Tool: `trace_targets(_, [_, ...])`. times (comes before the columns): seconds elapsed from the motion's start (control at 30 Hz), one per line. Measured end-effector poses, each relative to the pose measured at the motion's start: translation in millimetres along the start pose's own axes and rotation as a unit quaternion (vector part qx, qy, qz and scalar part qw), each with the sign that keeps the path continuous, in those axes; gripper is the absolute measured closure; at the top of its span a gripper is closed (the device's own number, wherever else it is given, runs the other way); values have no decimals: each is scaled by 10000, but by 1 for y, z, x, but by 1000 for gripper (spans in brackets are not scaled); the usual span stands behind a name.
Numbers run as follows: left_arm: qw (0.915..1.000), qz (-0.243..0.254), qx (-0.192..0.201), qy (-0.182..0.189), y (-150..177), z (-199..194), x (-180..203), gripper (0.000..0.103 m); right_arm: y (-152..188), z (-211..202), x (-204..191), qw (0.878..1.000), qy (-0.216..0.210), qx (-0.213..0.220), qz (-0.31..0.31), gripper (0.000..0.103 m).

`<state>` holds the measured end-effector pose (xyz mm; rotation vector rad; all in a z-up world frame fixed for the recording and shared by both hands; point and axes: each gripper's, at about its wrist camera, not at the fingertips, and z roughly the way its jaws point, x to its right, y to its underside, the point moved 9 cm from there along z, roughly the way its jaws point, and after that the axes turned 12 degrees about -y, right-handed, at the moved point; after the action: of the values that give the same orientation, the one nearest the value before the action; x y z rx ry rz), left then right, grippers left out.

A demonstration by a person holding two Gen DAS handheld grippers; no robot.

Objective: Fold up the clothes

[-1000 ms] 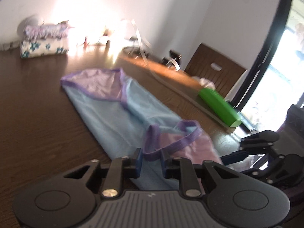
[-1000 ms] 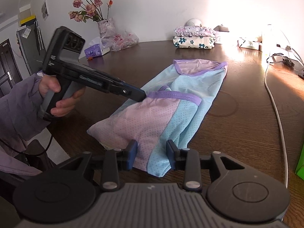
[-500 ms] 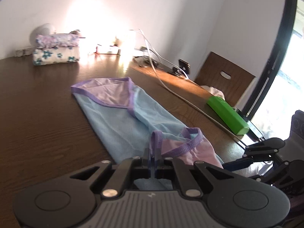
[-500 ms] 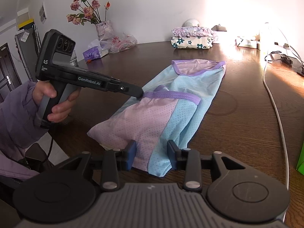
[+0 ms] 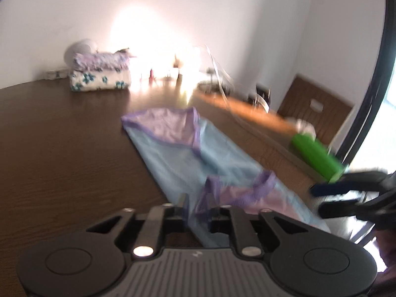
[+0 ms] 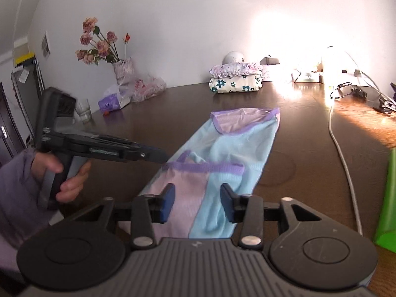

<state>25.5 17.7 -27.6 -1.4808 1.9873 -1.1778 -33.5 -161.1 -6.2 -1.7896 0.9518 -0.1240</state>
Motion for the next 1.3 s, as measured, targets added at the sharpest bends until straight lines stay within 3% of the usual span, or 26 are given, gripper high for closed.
trace_targets(0.03, [9998,-110,90,161,-1,-8,3,90,-2,4,1,10000,18,6,21,84])
trace_targets(0.13, [9979,-138,203,597,1,-27,24,87,4,17,14,9989,392,-159,193,85])
trace_targets(0.2, [9978,218,74,620,15,-28,47,85,5,15,21,9980,482,-108,384,82])
trace_targets(0.27, [9964,574,-52,618,28,-27,68,85,6,9,24,9977,418,-90,529,73])
trace_targets(0.33, [9955,705,-145,615,38,-23,77,85,9,7,25,9972,262,-138,685,73])
trace_targets(0.4, [9961,612,-239,592,43,-17,74,85,16,10,31,9943,110,-223,1036,100])
trace_targets(0.53, [9964,597,-328,513,48,-15,68,84,18,6,41,9873,14,-19,1588,102])
trace_targets(0.63, [9958,736,-359,403,50,-12,72,82,18,-4,40,9879,-45,60,1547,96])
trace_targets(0.7, [9957,754,-370,381,49,-9,73,82,21,-10,34,9901,-137,-9,1394,81])
trace_targets(0.73, [9957,748,-379,382,49,-8,73,82,23,-12,30,9911,-186,-37,1320,68])
trace_targets(0.77, [9958,740,-389,384,49,-7,73,81,25,-13,26,9921,-194,-62,1239,63])
trace_targets(1.1, [9956,750,-381,412,49,-5,73,80,28,-11,13,9951,-142,-115,968,64])
trace_targets(1.13, [9956,753,-386,411,49,-5,73,80,29,-12,13,9955,-109,-146,929,66])
trace_targets(1.17, [9953,794,-380,396,49,-5,74,80,32,-11,13,9956,-107,-256,891,86])
trace_targets(1.2, [9950,845,-371,377,49,-5,75,79,34,-10,13,9957,-99,-354,847,96])
trace_targets(1.3, [9945,900,-360,398,48,-4,76,78,40,-7,8,9967,-12,-510,630,97])
